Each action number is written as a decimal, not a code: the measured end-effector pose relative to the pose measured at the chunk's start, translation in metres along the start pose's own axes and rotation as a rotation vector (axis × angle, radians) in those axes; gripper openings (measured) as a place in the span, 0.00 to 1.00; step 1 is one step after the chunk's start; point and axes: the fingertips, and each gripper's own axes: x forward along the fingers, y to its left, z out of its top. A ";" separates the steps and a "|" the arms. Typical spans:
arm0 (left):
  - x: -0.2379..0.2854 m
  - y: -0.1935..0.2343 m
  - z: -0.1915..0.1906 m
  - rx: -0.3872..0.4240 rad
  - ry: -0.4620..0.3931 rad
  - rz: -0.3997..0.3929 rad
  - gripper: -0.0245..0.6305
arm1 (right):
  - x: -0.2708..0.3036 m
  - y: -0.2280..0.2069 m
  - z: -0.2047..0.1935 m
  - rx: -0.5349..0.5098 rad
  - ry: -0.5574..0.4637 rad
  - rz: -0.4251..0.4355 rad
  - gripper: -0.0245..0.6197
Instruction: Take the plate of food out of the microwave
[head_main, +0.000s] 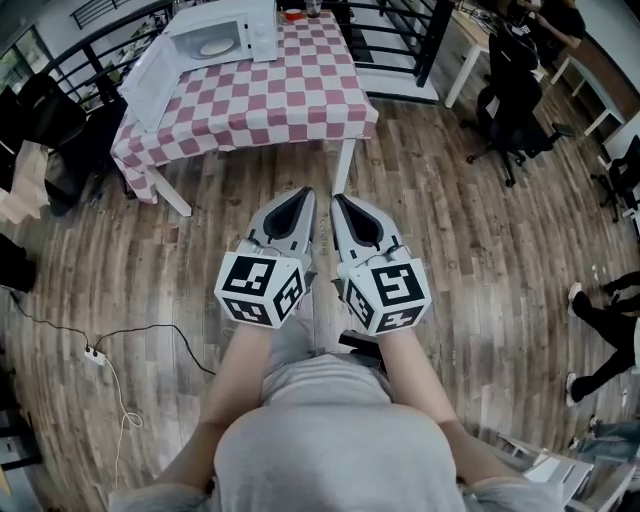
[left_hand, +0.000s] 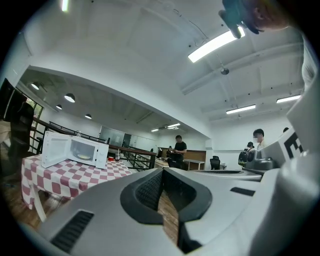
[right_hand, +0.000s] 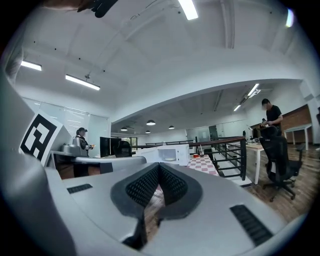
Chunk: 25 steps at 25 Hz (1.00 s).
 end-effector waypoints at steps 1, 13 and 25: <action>0.000 0.006 0.001 -0.003 -0.002 0.006 0.04 | 0.005 0.002 0.000 -0.004 0.004 0.004 0.08; 0.019 0.071 0.010 -0.033 -0.018 0.060 0.04 | 0.073 0.007 -0.008 -0.031 0.048 0.037 0.08; 0.049 0.138 0.027 -0.042 -0.030 0.086 0.04 | 0.147 0.017 -0.002 -0.058 0.057 0.093 0.08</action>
